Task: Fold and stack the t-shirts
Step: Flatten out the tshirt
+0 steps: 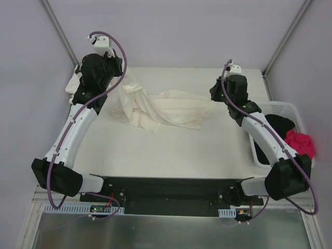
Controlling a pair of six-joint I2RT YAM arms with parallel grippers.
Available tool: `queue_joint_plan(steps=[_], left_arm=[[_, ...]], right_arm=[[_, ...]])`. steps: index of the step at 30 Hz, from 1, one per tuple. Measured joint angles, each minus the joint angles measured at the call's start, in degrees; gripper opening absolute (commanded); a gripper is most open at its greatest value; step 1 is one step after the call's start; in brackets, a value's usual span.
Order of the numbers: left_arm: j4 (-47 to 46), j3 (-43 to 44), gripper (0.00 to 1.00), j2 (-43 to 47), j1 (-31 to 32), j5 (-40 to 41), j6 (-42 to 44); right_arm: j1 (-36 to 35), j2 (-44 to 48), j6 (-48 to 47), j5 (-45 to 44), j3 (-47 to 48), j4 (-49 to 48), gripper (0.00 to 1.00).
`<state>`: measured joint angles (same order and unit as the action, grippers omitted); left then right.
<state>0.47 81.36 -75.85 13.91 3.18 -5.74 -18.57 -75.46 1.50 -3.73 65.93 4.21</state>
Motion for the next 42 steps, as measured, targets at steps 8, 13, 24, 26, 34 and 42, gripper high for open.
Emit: queue_joint_plan(steps=[8,13,24,26,34,42], left_arm=[[-3.28,-0.50,0.00,-4.22,0.00,0.63,-0.48],[-3.26,-0.55,0.00,-5.14,0.00,1.36,-0.37],[-3.65,-0.63,0.00,-5.14,0.00,1.86,0.59],[-3.74,-0.63,0.00,-5.14,0.00,1.86,0.66],[-4.31,-0.66,0.00,-5.14,0.00,1.86,0.72],[-4.22,-0.66,0.00,-5.14,0.00,1.90,1.01]], right_arm=[[-0.70,-15.23,5.44,9.22,-1.90,-1.25,0.22],[-0.70,-18.82,6.40,11.93,-1.90,-0.85,0.34],[2.67,-11.17,6.60,14.19,-8.94,-0.50,0.50],[3.61,-9.33,6.60,13.81,-11.17,-0.44,0.50],[3.96,-7.89,7.02,13.55,-17.40,-1.86,0.49],[3.96,-11.47,8.41,14.73,-18.73,-6.88,0.49]])
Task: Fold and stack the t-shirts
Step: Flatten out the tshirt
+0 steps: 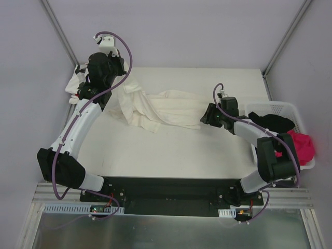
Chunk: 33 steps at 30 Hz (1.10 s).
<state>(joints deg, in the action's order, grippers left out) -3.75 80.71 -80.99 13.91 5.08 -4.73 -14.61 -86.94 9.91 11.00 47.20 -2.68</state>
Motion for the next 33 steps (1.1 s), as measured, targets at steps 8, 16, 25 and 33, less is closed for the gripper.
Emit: queue_joint_plan(steps=[8,16,25,33], left_arm=[[0.17,0.02,0.00,0.00,0.00,0.04,0.42],[0.20,0.02,0.00,0.00,0.00,0.15,1.22],[0.22,0.04,0.00,0.00,0.00,0.17,1.29],[0.28,0.04,0.00,-0.02,0.00,0.48,1.38]], right_arm=[[0.00,-4.63,1.11,1.01,-0.02,-3.52,0.49],[0.00,-6.49,1.77,1.79,-0.02,-5.64,0.48],[0.00,-8.63,2.71,2.34,-0.02,-7.58,0.44],[0.00,-9.64,3.50,3.28,0.00,-8.68,0.27]])
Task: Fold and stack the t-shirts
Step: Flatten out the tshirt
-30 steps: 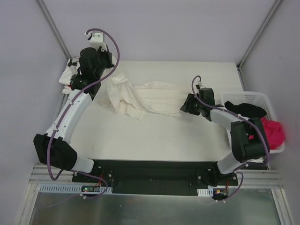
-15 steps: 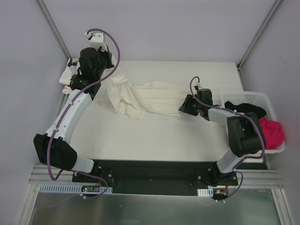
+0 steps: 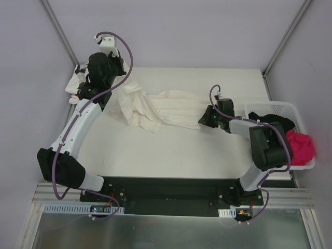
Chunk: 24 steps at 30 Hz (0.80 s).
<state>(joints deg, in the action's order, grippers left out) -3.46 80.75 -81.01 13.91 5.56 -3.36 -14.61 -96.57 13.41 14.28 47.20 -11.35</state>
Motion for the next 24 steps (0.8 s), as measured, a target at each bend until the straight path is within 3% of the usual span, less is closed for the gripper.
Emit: queue_joint_plan(steps=[2,5,17,24], left_arm=[[0.02,0.00,0.00,-0.02,0.00,0.13,0.00],[0.04,0.11,0.00,-0.20,0.00,0.61,0.00],[0.04,0.22,0.00,-0.63,0.00,1.09,0.42],[2.40,5.70,0.00,-2.97,0.39,-0.44,2.56]], right_arm=[[0.00,-0.04,0.09,0.02,0.00,-0.02,0.21],[-0.02,-0.04,0.11,0.07,0.00,-0.07,0.02],[-0.04,4.15,-0.09,-2.16,0.46,2.91,0.01],[-0.02,11.65,-6.64,-8.20,17.70,10.86,0.01]])
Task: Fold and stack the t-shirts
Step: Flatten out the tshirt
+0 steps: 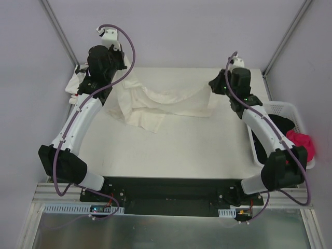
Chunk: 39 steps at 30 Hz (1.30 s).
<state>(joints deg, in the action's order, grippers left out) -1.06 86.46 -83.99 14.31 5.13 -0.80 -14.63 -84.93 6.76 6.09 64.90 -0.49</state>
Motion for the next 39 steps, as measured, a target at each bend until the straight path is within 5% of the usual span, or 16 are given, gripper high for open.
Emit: queue_joint_plan(steps=[6,14,24,39], left_arm=[[0.79,3.41,0.00,2.93,3.04,-0.70,5.09],[0.83,3.41,0.00,17.77,5.97,-0.85,9.46],[1.70,8.52,0.00,27.41,6.34,-1.88,10.43],[1.95,12.90,0.00,20.61,6.34,1.90,13.49]], right_arm=[[-0.55,12.41,-8.92,-6.51,13.22,0.57,0.01],[-4.00,26.51,-20.31,-13.00,21.03,-1.68,0.01],[-7.50,28.33,-25.11,-16.31,22.25,1.90,0.01],[-8.79,24.59,-29.14,-20.52,22.29,2.34,0.01]])
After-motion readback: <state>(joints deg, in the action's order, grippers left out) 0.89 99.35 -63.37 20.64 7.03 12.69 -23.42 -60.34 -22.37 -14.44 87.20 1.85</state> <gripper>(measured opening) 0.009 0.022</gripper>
